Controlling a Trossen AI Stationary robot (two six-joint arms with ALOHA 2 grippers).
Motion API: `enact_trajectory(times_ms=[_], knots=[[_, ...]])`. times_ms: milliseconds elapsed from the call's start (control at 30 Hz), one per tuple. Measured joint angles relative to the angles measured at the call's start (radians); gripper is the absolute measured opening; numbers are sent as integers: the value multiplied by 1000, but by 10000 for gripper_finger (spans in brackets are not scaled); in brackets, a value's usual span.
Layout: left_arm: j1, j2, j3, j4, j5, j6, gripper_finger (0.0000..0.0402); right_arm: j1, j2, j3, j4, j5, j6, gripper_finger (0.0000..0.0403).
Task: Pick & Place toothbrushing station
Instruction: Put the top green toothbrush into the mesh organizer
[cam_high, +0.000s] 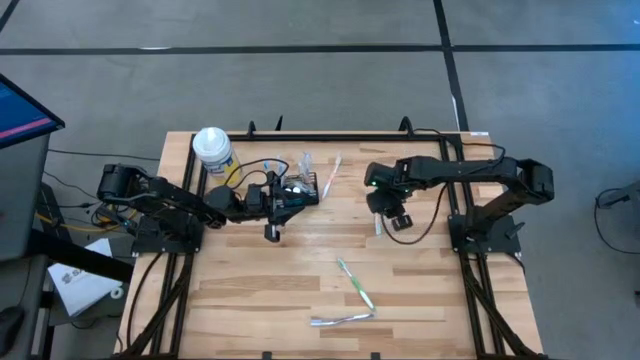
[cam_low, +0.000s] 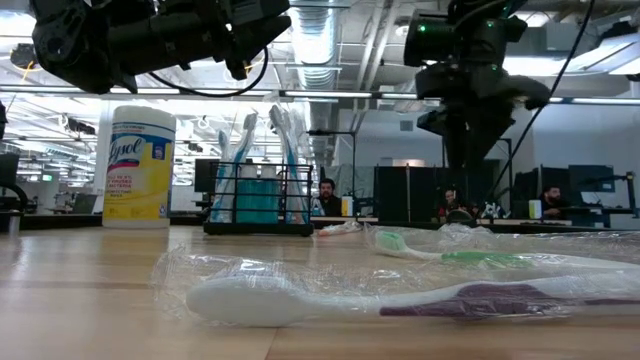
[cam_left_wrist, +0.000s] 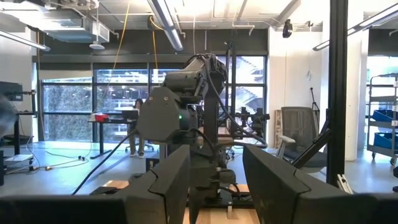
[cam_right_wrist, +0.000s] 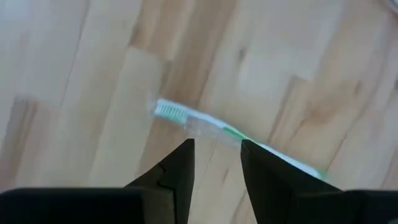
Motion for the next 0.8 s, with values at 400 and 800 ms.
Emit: enact_trajectory(times_ms=[400, 800], knots=[[0, 0, 0, 0, -4, 0, 145, 86, 2, 0, -4, 0, -387, 119], [0, 0, 0, 0, -3, 0, 145, 85, 14, 0, -3, 8, -505, 118]])
